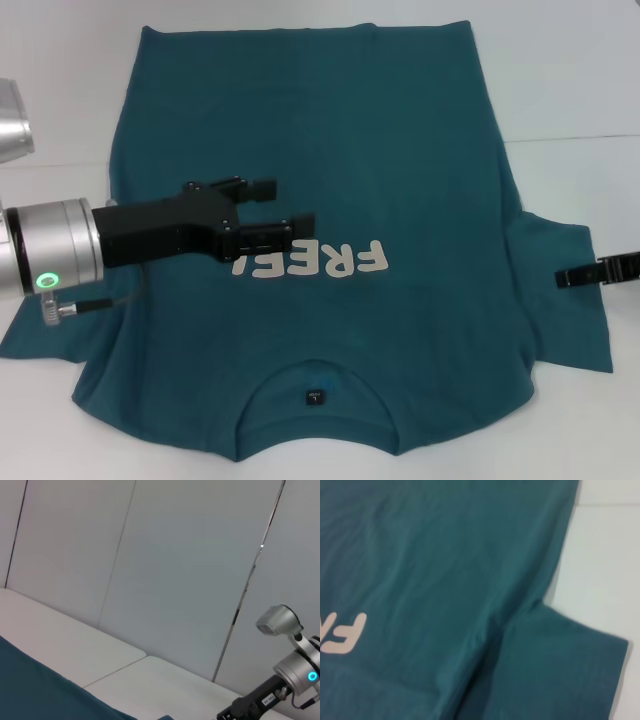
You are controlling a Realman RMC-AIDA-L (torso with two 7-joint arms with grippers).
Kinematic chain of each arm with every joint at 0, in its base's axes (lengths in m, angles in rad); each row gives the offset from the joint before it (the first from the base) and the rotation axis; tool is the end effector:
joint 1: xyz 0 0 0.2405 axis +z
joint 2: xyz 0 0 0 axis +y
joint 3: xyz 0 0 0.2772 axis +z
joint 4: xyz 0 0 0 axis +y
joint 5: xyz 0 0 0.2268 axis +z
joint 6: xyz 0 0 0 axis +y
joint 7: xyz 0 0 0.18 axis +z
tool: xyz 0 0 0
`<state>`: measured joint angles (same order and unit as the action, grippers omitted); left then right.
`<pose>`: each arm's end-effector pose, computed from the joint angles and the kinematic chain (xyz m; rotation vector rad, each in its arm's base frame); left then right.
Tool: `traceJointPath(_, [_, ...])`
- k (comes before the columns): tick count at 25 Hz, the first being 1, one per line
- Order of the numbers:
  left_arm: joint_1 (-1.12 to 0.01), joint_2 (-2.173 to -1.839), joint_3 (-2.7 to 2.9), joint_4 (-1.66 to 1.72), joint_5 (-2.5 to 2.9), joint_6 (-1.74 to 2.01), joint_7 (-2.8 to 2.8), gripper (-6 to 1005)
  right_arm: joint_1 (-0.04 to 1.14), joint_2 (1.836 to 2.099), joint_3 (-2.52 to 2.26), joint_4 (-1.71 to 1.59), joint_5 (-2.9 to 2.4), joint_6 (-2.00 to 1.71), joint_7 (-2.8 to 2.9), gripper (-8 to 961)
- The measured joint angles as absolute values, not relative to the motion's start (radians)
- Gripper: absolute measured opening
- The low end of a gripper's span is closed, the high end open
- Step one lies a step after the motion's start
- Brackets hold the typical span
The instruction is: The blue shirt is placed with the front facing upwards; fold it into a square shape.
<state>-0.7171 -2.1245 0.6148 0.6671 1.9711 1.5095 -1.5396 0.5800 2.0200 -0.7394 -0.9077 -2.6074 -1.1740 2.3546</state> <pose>-0.1935 0.4186 -0.0434 -2.6887 -0.6476 -0.8846 0.3616 0.4288 0.0376 -2.0506 1.3764 -0.0289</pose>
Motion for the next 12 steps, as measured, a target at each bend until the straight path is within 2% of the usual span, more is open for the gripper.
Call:
traceJointPath(4, [-0.716, -2.124, 0.615, 0.667, 1.971, 1.509, -1.546, 886, 0.576, 2.011, -0.739, -0.903, -2.611, -1.206, 2.365, 914])
traceJointPath(12, [-0.716, -2.126, 0.615, 0.667, 1.971, 1.508, -1.565, 886, 0.569, 1.974, -0.703, -0.956, -2.673, -1.381, 2.389, 914])
